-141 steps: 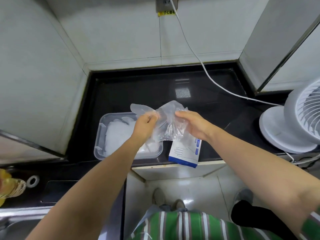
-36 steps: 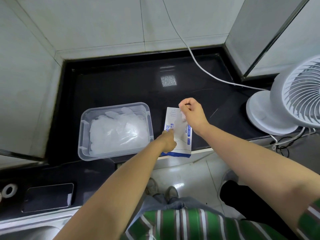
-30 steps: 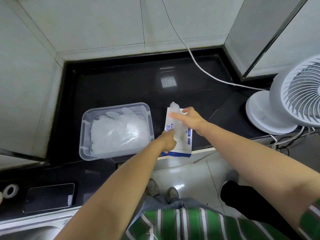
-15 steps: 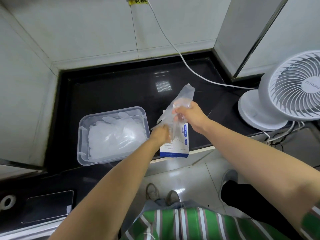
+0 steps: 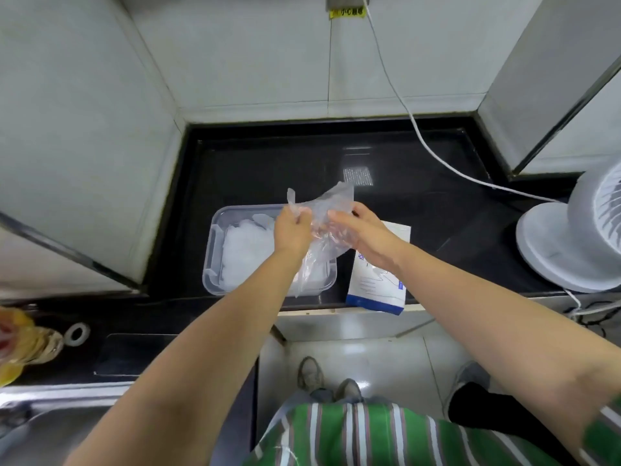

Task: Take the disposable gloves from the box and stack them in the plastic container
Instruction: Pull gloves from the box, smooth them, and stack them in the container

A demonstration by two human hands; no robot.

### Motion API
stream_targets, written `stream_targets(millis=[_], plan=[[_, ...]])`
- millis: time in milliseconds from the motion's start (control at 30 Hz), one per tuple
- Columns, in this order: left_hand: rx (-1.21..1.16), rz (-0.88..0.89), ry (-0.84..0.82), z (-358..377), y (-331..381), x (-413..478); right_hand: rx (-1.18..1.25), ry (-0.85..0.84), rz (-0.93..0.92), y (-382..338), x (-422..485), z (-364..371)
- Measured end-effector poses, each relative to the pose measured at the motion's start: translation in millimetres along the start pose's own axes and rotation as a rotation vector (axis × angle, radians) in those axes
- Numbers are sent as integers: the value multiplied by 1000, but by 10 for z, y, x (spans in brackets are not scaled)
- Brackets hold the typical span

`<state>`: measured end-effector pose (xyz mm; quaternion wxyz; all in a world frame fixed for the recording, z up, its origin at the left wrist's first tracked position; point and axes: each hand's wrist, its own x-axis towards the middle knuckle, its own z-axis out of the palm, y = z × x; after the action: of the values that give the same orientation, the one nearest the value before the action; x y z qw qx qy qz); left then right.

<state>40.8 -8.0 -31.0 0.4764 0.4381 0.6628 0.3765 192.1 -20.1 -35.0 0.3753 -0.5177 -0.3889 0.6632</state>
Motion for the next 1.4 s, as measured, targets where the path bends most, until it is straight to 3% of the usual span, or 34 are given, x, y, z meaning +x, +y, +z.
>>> stream_targets(millis=[100,267,333,400,567,700,833,933,1033,1133,1233,1333,1400], plan=[[146,-19,-24,-241,-81,-11,93,-22,33,-44,62,168],[-5,-93,53,-623,-194,-69,-7,31,85,-3,173,422],[-240,-261,-49,-705,-209,-129,-77,91,90,50,212,539],[-204,-282,-134,-730,-229,-180,-110,122,81,98,235,643],[-195,-266,156,-786,-340,-129,-140,217,28,115,258,735],[135,-14,206,-887,-405,-36,-203,371,-41,73,286,605],[471,104,138,-973,-455,21,-294,501,-174,-5,286,494],[619,96,30,-958,-529,67,-363,425,-323,-62,270,552],[725,117,-61,-870,-616,108,-480,157,-315,-30,302,714],[798,142,-85,-816,-653,157,-712,-87,-19,119,398,862],[803,86,-50,-804,-640,228,-793,-193,339,287,472,881],[801,108,71,-817,-592,242,-739,-216,436,422,541,874],[803,260,192,-823,-521,203,-751,-208,446,493,595,908]])
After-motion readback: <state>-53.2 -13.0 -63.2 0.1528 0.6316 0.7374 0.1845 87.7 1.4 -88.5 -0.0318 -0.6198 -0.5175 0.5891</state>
